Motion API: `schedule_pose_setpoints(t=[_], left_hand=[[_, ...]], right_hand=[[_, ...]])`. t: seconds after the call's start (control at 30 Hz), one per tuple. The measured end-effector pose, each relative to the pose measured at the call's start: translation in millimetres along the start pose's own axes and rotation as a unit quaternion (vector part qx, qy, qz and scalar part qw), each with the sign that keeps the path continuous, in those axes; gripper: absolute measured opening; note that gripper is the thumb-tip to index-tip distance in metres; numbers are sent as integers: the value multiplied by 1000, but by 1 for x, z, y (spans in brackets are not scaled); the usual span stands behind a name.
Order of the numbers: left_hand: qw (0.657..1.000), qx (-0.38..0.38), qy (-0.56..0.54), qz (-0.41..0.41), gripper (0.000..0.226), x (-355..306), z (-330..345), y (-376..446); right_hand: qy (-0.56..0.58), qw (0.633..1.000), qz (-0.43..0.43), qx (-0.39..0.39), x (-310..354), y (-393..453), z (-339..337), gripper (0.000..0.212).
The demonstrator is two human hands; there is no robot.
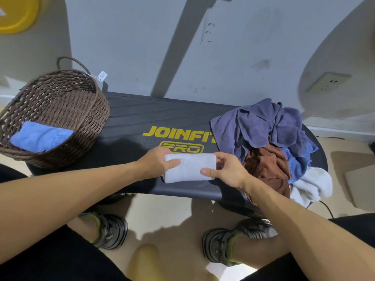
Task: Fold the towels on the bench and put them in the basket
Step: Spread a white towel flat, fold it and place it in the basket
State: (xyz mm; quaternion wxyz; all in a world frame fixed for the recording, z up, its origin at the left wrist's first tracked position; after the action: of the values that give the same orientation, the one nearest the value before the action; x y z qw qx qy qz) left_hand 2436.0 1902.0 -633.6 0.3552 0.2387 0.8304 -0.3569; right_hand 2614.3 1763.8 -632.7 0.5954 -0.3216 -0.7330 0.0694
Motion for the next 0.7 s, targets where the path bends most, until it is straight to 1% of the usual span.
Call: schedule_pose_setpoints(t=[0.07,0.17,0.23,0.3,0.37,0.43,0.53,0.63,0.7], left_hand=[[1000,-13,26,-6,34,0,1,0],[996,-22,90,7,38,-5,3,-2],[994,-13,109,10,39,-7,4,-4],[992,-10,129,3,38,-6,1,-2],[991,-11,136,-12,41,-4,-2,1],[991,-15,128,-24,48,-4,-3,3],[989,-29,139,-35,53,-4,-2,6],[982,-31,182,-31,47,-2,1,7],[975,-23,220,-26,42,1,3,7]], right_hand=[[-30,999,-11,-12,0,2,-1,43],[-59,998,-25,-12,2,5,4,38],[-117,992,-49,-25,6,5,5,36],[-188,976,-88,-61,11,3,7,33],[-236,959,-116,-111,13,0,12,30],[-245,952,-104,-153,10,-3,17,31],[-242,951,-68,-178,6,2,17,32],[-209,959,-34,-187,6,7,11,39],[-206,961,-24,-186,5,9,11,40]])
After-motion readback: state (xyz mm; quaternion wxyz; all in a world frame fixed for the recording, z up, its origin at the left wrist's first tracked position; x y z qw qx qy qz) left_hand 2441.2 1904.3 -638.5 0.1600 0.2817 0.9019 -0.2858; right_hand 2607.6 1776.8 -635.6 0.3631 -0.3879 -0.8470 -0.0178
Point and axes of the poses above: each hand's wrist, its own y-axis towards the middle knuckle, its own z-axis out of the palm, x = y × z, the point moved 7 cm from there along y, towards the middle knuckle, and after that the axes turned 4 degrees about -x, right-handed, at the moved point
